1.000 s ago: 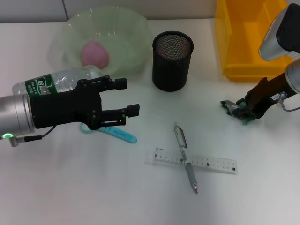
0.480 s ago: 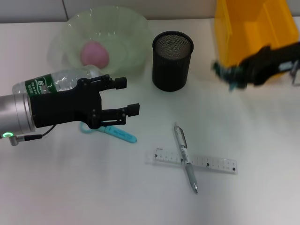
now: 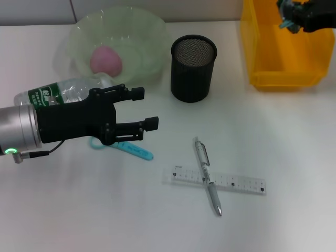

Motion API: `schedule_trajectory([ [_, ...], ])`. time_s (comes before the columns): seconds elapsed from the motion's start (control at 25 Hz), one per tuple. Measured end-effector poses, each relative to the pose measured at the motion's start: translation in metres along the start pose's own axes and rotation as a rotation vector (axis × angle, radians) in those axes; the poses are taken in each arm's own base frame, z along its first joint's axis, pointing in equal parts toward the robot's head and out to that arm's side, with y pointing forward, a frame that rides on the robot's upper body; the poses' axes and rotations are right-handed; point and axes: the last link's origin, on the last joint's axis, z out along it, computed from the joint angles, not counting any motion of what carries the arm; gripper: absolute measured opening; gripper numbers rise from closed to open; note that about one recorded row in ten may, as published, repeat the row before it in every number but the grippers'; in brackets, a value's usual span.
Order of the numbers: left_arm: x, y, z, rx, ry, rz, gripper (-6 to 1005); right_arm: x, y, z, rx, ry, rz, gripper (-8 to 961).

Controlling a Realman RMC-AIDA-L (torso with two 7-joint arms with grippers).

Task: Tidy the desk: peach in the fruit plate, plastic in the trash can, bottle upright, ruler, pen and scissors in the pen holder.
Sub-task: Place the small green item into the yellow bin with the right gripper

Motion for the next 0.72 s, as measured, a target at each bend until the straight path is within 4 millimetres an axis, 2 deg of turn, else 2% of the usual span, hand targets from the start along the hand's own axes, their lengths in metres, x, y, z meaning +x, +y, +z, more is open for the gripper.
schedule_trajectory([
  [0.2, 0.000, 0.001, 0.000, -0.001, 0.004, -0.003, 814, 0.003, -0.006, 0.009, 0.039, 0.001, 0.036, 107],
  [0.4, 0.000, 0.001, 0.000, 0.001, 0.006, -0.005, 814, 0.004, -0.011, 0.012, 0.073, 0.004, 0.063, 138],
  [0.72, 0.000, 0.000, 0.000, 0.002, 0.005, -0.013, 814, 0.008, -0.021, 0.008, 0.146, -0.041, 0.110, 416],
])
